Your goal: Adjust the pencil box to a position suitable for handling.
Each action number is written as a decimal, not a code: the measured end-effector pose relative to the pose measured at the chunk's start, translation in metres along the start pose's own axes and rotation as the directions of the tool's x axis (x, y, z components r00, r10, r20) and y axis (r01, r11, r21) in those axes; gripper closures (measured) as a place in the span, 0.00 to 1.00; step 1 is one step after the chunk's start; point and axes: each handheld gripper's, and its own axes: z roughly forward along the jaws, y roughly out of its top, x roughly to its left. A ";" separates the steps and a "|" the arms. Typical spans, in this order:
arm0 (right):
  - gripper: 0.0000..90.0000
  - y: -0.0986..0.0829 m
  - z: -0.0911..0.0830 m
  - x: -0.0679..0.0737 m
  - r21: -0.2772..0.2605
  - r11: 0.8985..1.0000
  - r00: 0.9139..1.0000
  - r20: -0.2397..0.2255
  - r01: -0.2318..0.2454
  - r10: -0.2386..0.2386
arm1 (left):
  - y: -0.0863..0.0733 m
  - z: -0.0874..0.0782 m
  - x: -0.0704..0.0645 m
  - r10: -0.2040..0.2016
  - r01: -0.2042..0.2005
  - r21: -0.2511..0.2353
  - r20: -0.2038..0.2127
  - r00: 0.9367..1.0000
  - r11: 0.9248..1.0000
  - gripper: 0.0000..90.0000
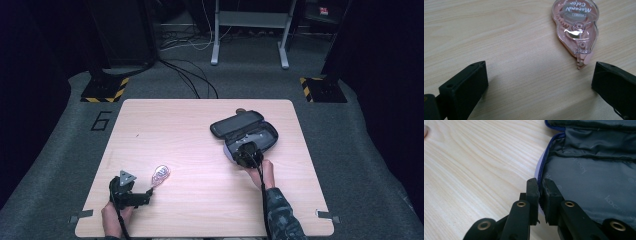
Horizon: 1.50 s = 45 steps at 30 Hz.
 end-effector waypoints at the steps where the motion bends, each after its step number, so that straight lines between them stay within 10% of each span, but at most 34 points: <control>1: 0.92 0.000 0.000 0.001 -0.007 1.000 1.000 -0.003 0.008 -0.008 | 0.000 0.000 0.000 0.001 -0.001 0.001 0.000 1.000 1.000 0.01; 8: 0.90 0.000 0.003 0.016 -0.006 1.000 0.999 -0.042 -0.009 0.009 | 0.000 0.000 0.000 0.005 -0.005 0.001 -0.001 1.000 1.000 0.01; 16: 0.61 0.004 -0.011 0.026 -0.035 0.999 0.996 -0.085 -0.011 0.008 | 0.000 0.000 0.000 0.000 0.000 0.000 0.000 1.000 1.000 0.01; 26: 0.57 0.000 -0.053 -0.045 -0.088 0.992 0.989 0.114 -0.088 0.098 | 0.000 0.000 0.000 0.002 -0.002 0.004 0.001 1.000 1.000 0.01; 39: 0.62 -0.018 -0.051 -0.110 -0.113 0.960 0.927 0.253 -0.256 0.277 | 0.000 -0.001 0.000 0.003 -0.003 0.005 0.003 1.000 1.000 0.01; 45: 0.69 -0.022 -0.039 -0.127 -0.120 0.949 0.914 0.259 -0.291 0.312 | 0.000 0.000 0.001 0.011 -0.011 0.005 0.001 1.000 1.000 0.01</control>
